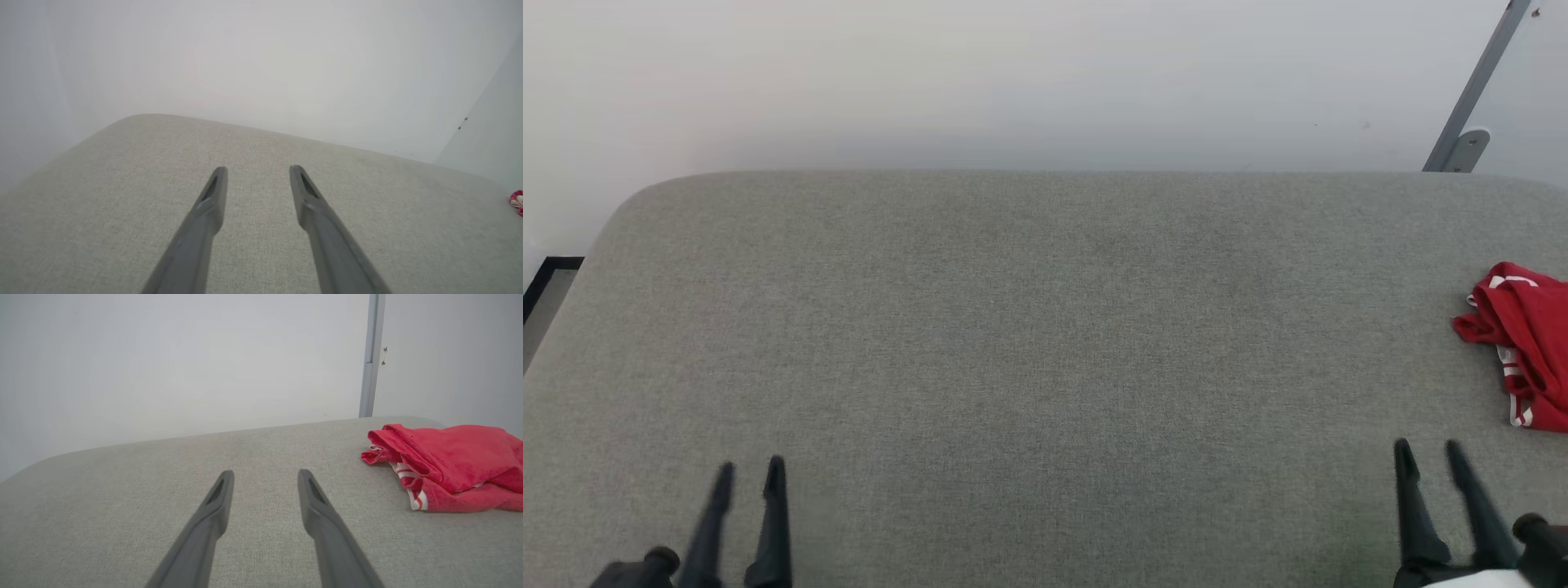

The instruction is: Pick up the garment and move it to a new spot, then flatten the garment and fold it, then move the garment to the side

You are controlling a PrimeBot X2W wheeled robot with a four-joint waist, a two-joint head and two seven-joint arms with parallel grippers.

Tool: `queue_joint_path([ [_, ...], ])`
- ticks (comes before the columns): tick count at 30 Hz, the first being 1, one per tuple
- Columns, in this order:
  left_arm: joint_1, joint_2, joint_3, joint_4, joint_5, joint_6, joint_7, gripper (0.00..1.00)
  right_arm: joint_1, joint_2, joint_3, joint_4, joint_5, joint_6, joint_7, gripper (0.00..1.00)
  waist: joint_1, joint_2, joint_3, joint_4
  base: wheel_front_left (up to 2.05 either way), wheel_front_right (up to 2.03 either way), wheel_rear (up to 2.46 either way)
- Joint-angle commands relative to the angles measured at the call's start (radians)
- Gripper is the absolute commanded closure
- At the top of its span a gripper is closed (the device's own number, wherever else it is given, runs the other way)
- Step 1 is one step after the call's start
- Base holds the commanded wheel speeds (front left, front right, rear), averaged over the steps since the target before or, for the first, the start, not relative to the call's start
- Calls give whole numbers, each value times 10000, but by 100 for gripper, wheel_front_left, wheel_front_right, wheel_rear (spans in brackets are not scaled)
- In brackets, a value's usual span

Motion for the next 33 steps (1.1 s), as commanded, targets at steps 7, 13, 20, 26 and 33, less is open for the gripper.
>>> queue_joint_path([
  [7, -54, -147, -62, 358, -648, 8, 172, 100, -65, 117, 20, 338, 673, 0, 189, 100, 0, -1, -2, -19, 0, 0, 0],
  [13, -308, -175, -38, 523, -1700, 7, 442, 100, -290, 150, 12, 440, 1758, 0, 485, 100, 0, -1, -6, -46, 0, 0, 0],
  [20, -580, -215, -12, 713, -2816, -1, 729, 100, -528, 189, 1, 549, 2915, 0, 804, 100, 0, -1, -10, -78, 0, 0, 0],
  [26, -795, -252, 15, 861, -3712, -6, 962, 100, -717, 223, -8, 634, 3836, -1, 1057, 100, 0, -1, -14, -105, 0, 0, 0],
  [33, -1058, -303, 57, 1013, -4797, -11, 1251, 100, -950, 263, -21, 743, 4974, -1, 1372, 100, 0, -1, -18, -141, 0, 0, 0],
])
